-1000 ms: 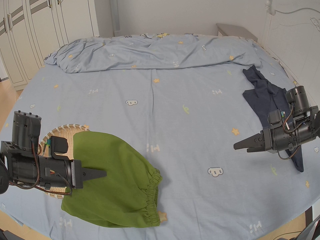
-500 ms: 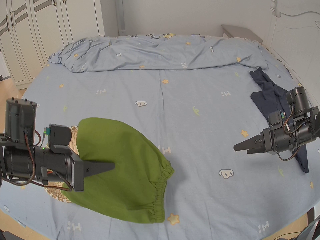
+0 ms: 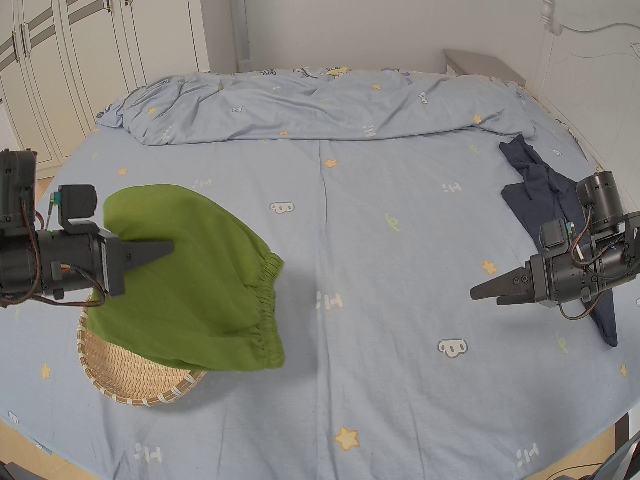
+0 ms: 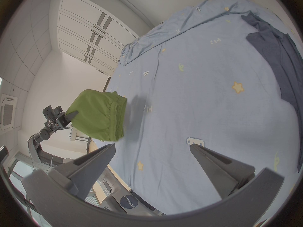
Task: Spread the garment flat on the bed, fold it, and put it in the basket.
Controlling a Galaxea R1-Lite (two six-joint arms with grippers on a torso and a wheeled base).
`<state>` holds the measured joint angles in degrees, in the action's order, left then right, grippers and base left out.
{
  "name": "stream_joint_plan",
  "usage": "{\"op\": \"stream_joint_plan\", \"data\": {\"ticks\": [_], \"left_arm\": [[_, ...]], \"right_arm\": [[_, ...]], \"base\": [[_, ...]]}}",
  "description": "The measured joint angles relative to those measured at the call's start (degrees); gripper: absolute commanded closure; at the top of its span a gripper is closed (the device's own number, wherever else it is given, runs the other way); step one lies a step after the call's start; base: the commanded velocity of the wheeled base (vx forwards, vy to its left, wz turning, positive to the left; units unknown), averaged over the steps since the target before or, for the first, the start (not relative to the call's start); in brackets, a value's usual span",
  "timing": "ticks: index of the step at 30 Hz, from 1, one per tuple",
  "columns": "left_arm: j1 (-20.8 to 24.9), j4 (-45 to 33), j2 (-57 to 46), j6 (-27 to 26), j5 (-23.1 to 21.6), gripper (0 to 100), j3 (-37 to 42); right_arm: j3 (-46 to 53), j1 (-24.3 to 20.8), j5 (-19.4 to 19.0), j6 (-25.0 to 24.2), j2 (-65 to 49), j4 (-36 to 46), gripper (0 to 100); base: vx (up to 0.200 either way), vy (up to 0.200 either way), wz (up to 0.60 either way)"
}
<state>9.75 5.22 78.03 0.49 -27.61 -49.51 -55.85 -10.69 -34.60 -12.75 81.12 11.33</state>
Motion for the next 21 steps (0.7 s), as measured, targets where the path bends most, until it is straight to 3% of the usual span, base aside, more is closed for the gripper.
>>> {"op": "stream_joint_plan", "data": {"ticks": [11, 21], "left_arm": [[-13.54, 0.0, 0.24, 0.63, -6.62, 100, -2.97], [-21.1, -0.02, 4.52, 0.52, -7.58, 100, 4.08]], "right_arm": [[0.12, -0.07, -0.02, -0.09, -0.94, 0.3, 0], [0.2, -0.07, -0.02, -0.02, -1.35, 0.38, 0]], "base": [[0.0, 0.0, 0.0], [0.0, 0.0, 0.0]]}}
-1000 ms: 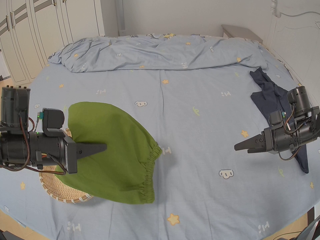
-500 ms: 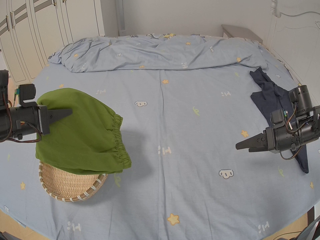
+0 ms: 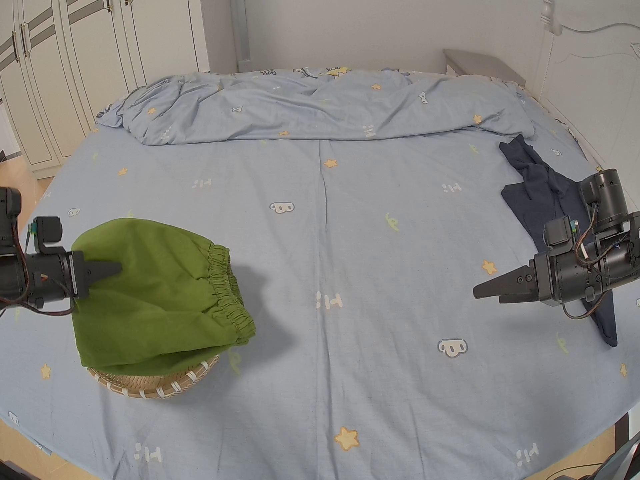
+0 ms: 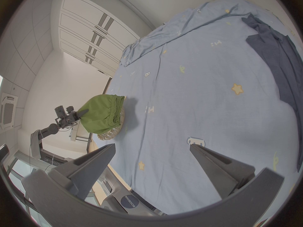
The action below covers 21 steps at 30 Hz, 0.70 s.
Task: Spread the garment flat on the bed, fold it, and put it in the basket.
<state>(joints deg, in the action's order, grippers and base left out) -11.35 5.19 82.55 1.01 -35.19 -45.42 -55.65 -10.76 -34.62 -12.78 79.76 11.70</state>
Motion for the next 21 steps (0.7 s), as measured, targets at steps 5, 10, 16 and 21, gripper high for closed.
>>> {"op": "stream_joint_plan", "data": {"ticks": [5, 10, 16, 21], "left_arm": [[-2.07, 0.02, 3.24, -0.22, 0.39, 100, 3.21], [-2.79, 0.11, 9.47, -0.3, 1.4, 100, 3.63], [-4.22, 0.17, 19.13, -0.3, 5.96, 100, 1.13], [-5.02, 0.2, 24.83, -0.35, 9.63, 100, -1.23]], "right_arm": [[0.15, -0.63, 0.0, -0.02, -0.09, 0.0, 0], [0.33, -1.05, 0.02, -0.02, -0.11, 0.06, 0], [0.41, -1.24, 0.02, -0.02, -0.11, 0.48, 0], [0.48, -1.58, 0.0, -0.05, -0.07, 0.63, 0]], "base": [[0.0, 0.0, 0.0], [0.0, 0.0, 0.0], [0.0, 0.0, 0.0], [0.0, 0.0, 0.0]]}}
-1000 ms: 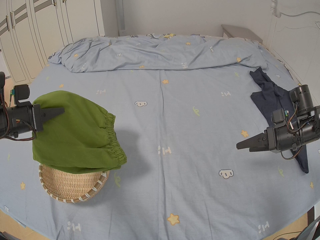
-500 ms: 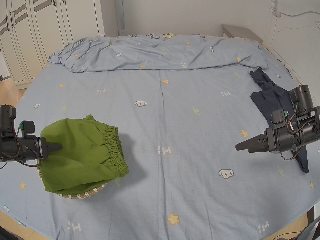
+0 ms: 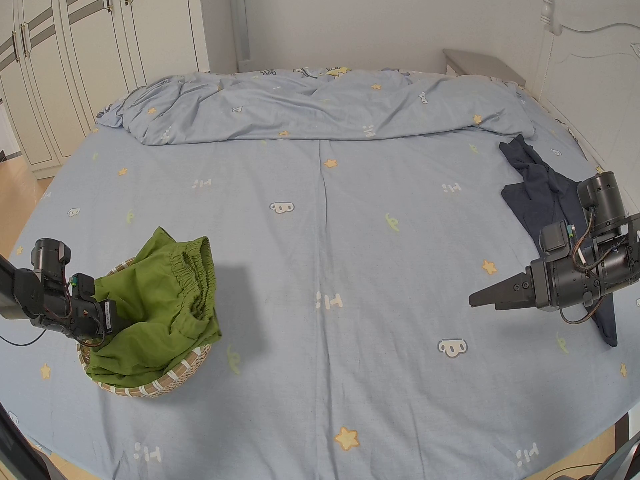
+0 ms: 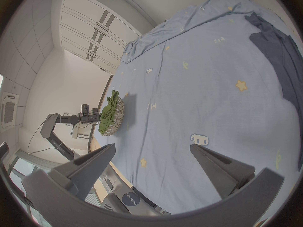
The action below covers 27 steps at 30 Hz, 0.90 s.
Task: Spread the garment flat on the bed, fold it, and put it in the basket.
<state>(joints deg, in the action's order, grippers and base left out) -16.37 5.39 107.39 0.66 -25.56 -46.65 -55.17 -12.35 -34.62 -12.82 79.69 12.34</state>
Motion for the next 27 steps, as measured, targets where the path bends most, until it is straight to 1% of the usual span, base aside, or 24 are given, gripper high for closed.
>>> {"op": "stream_joint_plan", "data": {"ticks": [3, 5, 10, 11, 20, 27], "left_arm": [[0.17, 0.07, 2.65, 0.07, 3.51, 100, -0.87], [0.85, 0.16, 4.11, 0.21, 4.88, 100, -1.28], [1.55, 0.18, 4.33, 0.34, 5.05, 100, -1.27], [1.68, 0.18, 3.86, 0.34, 5.07, 0, -1.06], [1.96, -0.04, -2.9, 0.35, 5.07, 0, 0.54], [0.55, -0.09, -12.29, -0.98, 5.14, 0, 2.26]], "right_arm": [[0.05, -0.18, 0.02, 0.0, 0.02, 0.02, 0], [0.2, -0.32, 0.02, 0.02, 0.02, -0.02, 0], [0.38, -0.35, 0.02, 0.02, 0.07, -0.09, 0], [0.4, -0.35, 0.02, 0.05, 0.07, -0.09, 0], [0.46, -0.44, 0.02, 0.07, 0.1, -0.16, 0], [0.46, -0.44, 0.06, 0.07, 0.0, -0.2, 0]], "base": [[0.0, 0.0, 0.0], [0.0, 0.0, 0.0], [0.0, 0.0, 0.0], [0.0, 0.0, 0.0], [0.0, 0.0, 0.0], [0.0, 0.0, 0.0]]}}
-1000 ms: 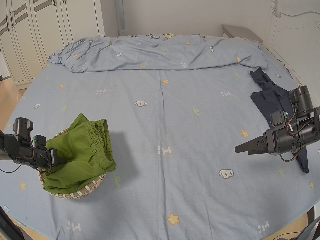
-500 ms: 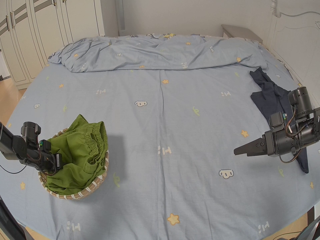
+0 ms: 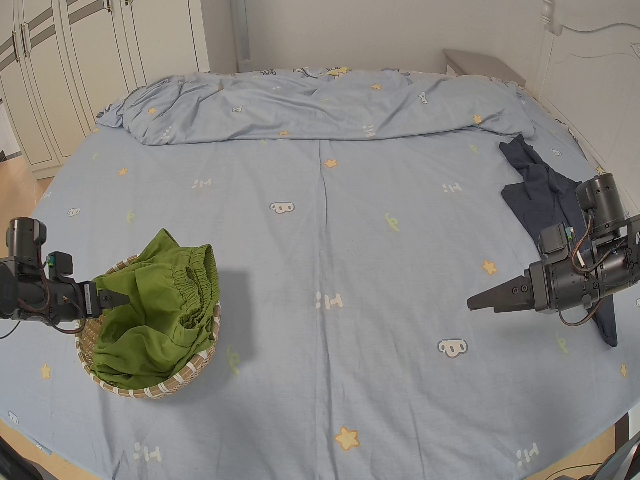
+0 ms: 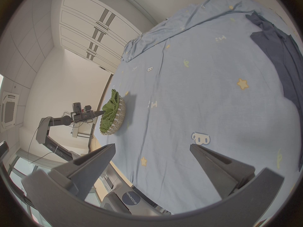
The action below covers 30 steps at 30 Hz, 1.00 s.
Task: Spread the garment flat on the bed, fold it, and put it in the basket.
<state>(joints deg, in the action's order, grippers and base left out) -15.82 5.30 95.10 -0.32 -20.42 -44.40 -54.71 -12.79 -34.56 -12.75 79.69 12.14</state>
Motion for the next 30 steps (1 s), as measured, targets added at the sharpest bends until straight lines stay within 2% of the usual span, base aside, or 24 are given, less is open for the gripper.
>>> {"op": "stream_joint_plan", "data": {"ticks": [8, 16, 20, 30], "left_arm": [[-0.1, 0.11, -12.5, -0.88, -0.18, 0, 3.52], [4.56, -1.17, -31.71, -0.99, -0.35, 0, 11.33], [9.16, -5.51, -43.81, -0.9, -0.1, 0, 16.31], [14.7, -19.42, -69.28, 1.68, 2.17, 0, 24.64]], "right_arm": [[1.71, 0.22, 0.84, 1.26, -4.17, -0.73, 0], [9.23, 1.16, 0.77, 5.51, -18.58, -2.24, 0], [15.36, 1.57, 0.71, 6.74, -29.11, -2.54, 0], [28.78, 2.1, 0.57, 7.07, -51.82, -1.34, 0]], "base": [[0.0, 0.0, 0.0], [0.0, 0.0, 0.0], [0.0, 0.0, 0.0], [0.0, 0.0, 0.0]]}}
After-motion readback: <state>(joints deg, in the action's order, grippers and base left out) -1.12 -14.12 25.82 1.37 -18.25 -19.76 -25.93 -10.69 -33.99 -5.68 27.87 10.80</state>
